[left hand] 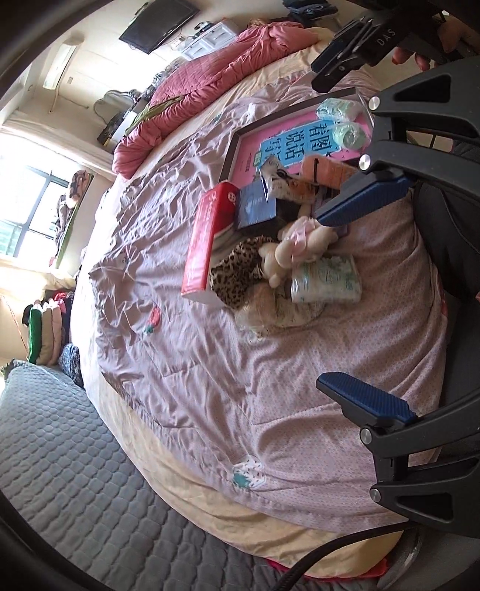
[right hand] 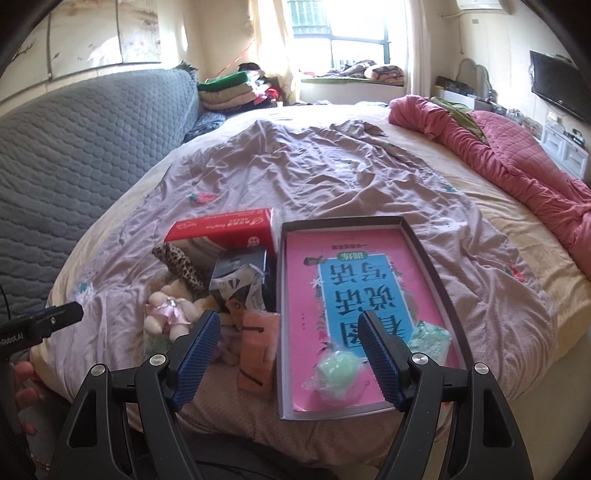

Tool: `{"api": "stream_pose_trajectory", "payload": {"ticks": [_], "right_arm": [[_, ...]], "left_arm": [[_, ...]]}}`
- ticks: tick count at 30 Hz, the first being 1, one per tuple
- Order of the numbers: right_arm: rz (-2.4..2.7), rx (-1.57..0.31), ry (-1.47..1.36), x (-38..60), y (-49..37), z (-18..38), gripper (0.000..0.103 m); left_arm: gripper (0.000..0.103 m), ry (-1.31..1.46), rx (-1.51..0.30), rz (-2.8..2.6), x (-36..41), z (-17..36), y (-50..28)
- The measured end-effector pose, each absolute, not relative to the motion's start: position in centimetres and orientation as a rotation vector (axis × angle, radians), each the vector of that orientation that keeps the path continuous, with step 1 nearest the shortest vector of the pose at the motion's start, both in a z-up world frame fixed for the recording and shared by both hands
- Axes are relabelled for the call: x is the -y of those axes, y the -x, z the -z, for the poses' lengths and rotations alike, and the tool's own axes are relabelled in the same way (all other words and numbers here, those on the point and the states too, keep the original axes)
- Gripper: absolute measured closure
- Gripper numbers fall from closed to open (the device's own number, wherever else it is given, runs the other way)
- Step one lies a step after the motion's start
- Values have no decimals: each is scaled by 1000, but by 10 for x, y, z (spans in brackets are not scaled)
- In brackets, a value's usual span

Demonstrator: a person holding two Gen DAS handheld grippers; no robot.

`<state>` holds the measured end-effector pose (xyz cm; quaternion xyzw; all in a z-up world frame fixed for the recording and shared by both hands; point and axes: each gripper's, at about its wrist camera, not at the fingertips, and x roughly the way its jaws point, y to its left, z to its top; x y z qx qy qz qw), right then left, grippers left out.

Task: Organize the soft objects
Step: 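Grasp the white teddy bear with the right tool while the left grasps the clear bag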

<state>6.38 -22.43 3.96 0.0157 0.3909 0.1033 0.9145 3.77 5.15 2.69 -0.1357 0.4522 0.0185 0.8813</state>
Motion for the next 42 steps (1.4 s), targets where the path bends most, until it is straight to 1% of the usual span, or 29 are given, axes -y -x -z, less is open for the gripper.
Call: {"api": "stream_pose_trajectory", "payload": {"ticks": [12, 21, 30, 42], "right_arm": [[-308, -828, 11, 188, -68, -18, 25], [-430, -835, 107, 137, -74, -3, 25], [-494, -869, 209, 93, -90, 25, 25], [-479, -862, 287, 63, -119, 49, 25]], "left_arm": [[22, 332, -978, -53, -68, 0, -52], [22, 394, -1029, -52, -83, 31, -89], [22, 508, -1061, -51, -104, 63, -133], [22, 582, -1090, -14, -112, 93, -164]]}}
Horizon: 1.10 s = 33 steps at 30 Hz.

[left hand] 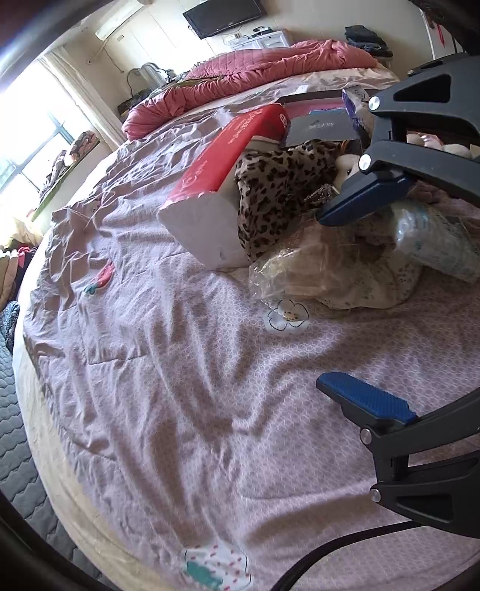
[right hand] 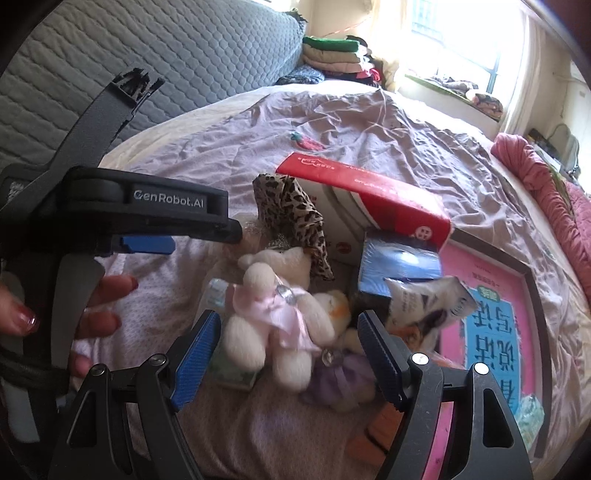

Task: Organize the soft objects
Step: 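Grasp the white teddy bear with the right tool while the left grasps the clear bag, then carry the teddy bear and clear bag with both tools toward the pink tray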

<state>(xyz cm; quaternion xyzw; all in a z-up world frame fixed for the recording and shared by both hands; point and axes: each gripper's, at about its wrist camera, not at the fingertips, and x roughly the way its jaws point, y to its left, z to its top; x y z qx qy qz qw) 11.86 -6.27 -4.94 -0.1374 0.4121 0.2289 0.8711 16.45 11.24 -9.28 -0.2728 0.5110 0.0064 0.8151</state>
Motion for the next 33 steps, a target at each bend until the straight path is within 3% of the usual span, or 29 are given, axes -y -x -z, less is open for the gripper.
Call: {"api": "stream_pose_trajectory", "payload": {"ticks": [4, 9, 14, 16, 18, 21, 33], "right_arm": [[-466, -850, 320, 54, -127, 57, 26], [-473, -836, 343, 50, -129, 62, 48], [-499, -835, 307, 56, -129, 61, 58], [-515, -832, 271, 61, -129, 58, 63], [-529, -827, 246, 66, -127, 54, 73], [-548, -842, 209, 71, -125, 51, 72], [-568, -879, 72, 94, -123, 44, 74]], "left_arm": [[22, 597, -1092, 1, -113, 97, -171], [22, 615, -1087, 19, -113, 103, -178], [23, 633, -1082, 40, -112, 106, -183], [26, 647, -1066, 56, -113, 106, -183], [41, 678, -1054, 76, -114, 107, -183], [61, 722, -1034, 119, -116, 109, -183], [65, 678, -995, 99, -115, 95, -159]]}}
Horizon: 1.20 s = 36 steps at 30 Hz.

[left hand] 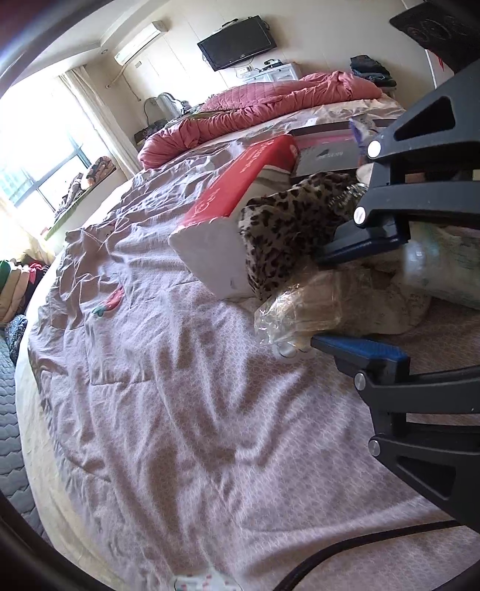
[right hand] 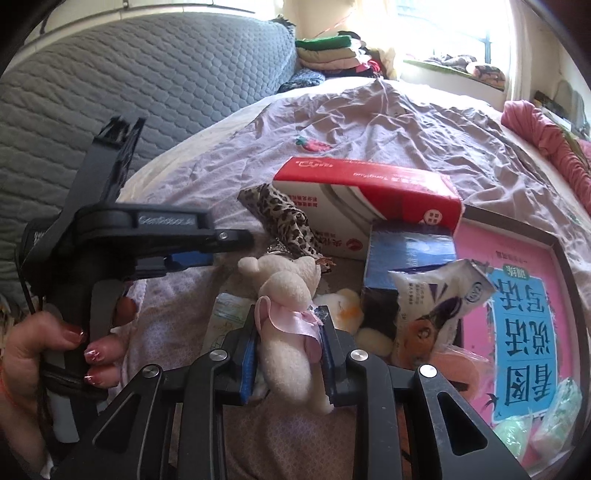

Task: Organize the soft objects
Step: 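Carry the teddy bear and clear bag with both tools toward the pink tray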

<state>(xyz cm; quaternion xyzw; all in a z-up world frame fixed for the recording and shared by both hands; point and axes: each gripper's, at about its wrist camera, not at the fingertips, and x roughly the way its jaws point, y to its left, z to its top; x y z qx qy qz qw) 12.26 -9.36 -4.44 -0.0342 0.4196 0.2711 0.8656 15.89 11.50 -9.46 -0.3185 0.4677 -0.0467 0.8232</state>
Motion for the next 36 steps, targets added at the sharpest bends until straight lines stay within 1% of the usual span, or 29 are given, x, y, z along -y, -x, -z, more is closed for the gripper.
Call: {"api": "stream_pose_trajectory", "payload": {"ticks": [7, 17, 26, 36], "right_arm": [[-571, -886, -20, 113, -117, 36, 74], [-575, -820, -78, 132, -105, 7, 74], [-561, -773, -159, 159, -96, -18, 74], [-545, -727, -201, 188, -84, -37, 74]], "left_arm": [[65, 617, -987, 60, -112, 77, -125], [65, 502, -925, 24, -90, 25, -96], [65, 407, -902, 62, -53, -11, -76], [65, 354, -885, 107, -17, -33, -62]]}}
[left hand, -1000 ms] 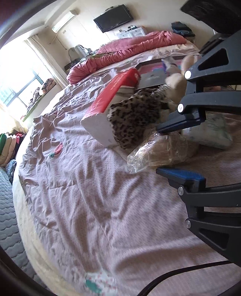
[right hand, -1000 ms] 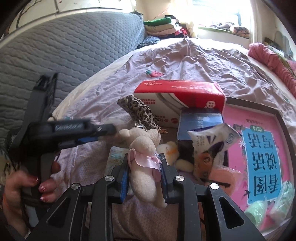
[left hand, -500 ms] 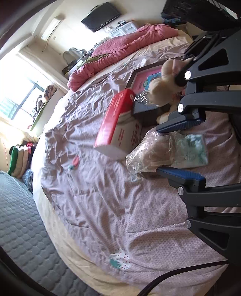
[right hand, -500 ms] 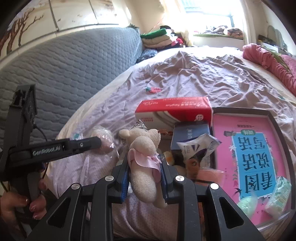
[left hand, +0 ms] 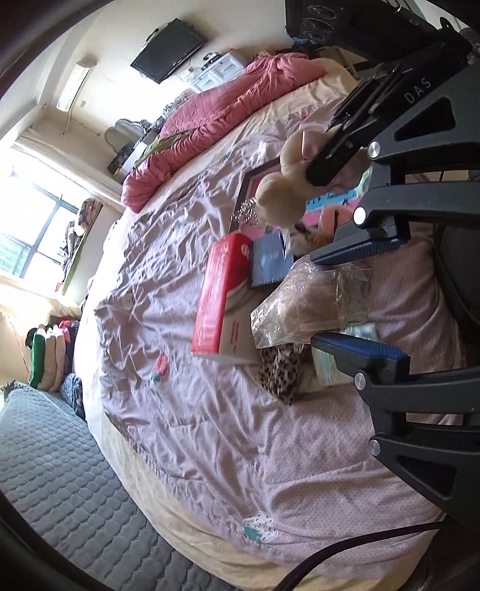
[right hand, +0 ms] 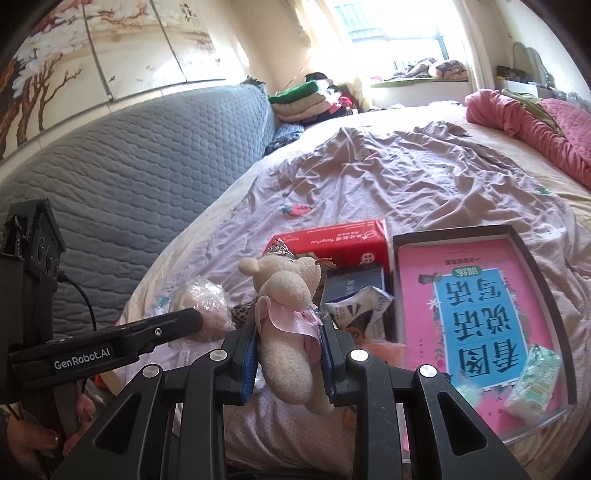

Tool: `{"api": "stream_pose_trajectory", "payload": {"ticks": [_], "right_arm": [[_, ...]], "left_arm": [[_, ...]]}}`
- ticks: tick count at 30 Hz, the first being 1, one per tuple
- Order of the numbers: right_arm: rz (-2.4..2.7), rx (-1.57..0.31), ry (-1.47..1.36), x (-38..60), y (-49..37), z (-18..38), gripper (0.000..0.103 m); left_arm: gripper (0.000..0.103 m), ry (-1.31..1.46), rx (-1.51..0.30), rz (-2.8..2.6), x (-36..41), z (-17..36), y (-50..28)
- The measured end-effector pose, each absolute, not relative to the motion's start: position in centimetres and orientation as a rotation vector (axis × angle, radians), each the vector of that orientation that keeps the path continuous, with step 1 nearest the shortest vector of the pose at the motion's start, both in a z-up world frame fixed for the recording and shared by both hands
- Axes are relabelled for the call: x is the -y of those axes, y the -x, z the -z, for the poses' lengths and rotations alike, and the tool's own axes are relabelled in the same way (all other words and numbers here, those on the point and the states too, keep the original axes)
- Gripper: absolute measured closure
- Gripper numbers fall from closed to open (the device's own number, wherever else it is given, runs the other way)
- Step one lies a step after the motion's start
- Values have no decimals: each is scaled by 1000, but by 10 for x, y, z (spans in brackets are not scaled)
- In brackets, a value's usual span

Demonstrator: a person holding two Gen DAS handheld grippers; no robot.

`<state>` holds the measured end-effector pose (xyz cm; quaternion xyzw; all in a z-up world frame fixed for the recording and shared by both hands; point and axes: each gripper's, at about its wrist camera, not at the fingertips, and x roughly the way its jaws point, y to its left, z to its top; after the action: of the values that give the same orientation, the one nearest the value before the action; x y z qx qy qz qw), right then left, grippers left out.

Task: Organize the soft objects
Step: 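Carry the teddy bear and clear bag with both tools toward the pink tray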

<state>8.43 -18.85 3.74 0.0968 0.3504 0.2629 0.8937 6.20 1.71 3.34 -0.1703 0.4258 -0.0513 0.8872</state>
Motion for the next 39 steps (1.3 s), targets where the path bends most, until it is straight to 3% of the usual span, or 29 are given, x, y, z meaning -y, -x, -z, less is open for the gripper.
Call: {"api": "stream_pose_trajectory", "payload": {"ticks": [39], "right_arm": [[-360, -605, -331, 316, -71, -75, 74]], "left_arm": [[65, 172, -864, 233, 101, -74, -62]]}}
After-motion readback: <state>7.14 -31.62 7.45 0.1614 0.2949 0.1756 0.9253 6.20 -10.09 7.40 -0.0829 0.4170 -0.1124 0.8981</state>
